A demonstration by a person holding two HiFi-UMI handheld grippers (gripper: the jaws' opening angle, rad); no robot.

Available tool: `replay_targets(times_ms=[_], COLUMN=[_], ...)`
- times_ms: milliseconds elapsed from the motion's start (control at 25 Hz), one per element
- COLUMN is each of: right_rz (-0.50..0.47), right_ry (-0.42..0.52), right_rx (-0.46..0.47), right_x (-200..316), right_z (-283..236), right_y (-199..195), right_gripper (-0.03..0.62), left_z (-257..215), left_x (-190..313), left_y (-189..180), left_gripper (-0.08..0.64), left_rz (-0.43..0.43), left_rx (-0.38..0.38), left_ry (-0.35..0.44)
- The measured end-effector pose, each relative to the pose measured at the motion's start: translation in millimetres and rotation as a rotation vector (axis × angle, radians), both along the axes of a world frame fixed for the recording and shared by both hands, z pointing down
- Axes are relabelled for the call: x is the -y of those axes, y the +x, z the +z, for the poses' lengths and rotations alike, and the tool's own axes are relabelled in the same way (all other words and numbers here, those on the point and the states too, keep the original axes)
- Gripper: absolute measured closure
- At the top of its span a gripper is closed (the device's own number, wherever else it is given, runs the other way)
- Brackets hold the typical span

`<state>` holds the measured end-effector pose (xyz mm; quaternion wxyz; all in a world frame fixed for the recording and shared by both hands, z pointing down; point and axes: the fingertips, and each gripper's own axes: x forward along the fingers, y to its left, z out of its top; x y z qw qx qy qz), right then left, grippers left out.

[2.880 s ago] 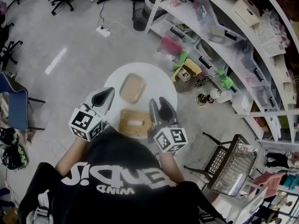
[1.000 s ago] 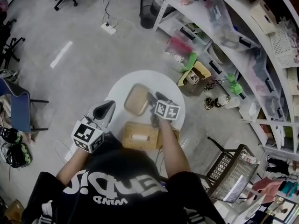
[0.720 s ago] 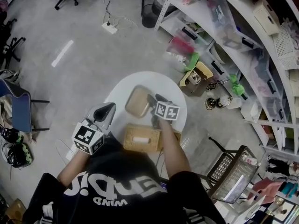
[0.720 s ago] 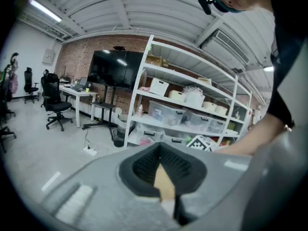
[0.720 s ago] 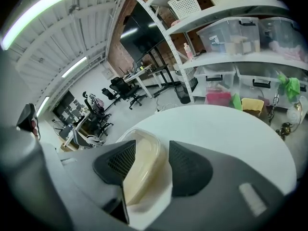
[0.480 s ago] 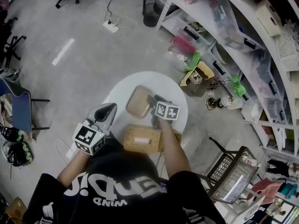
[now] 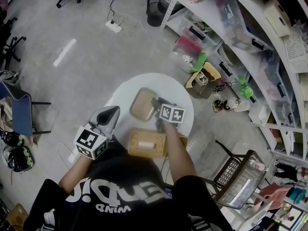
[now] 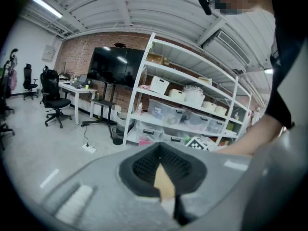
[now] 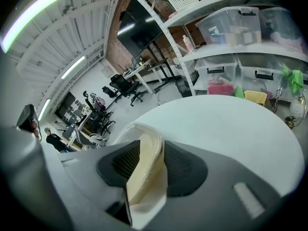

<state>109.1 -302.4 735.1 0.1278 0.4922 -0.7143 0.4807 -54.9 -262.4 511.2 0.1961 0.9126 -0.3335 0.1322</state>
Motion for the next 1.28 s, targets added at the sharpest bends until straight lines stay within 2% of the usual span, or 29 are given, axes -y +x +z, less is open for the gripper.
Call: replay_targets(times_ms=[1040,1280], right_rz=[-0.018,-0.006], right_ry=[0.070,0.087], right_rx=[-0.162,-0.165], right_x=[-5,-5], right_z=[-18,-26], right_y=[8,9], right_gripper=[0.446,0.457], left_z=[-4,-5], left_x=[-6,-9], left_y=[-1,-3], left_gripper=[0.558,0.560], left_rz=[0.008,0.013], left_rx=[-0.016,-0.018], left_ry=[0.012,0.014])
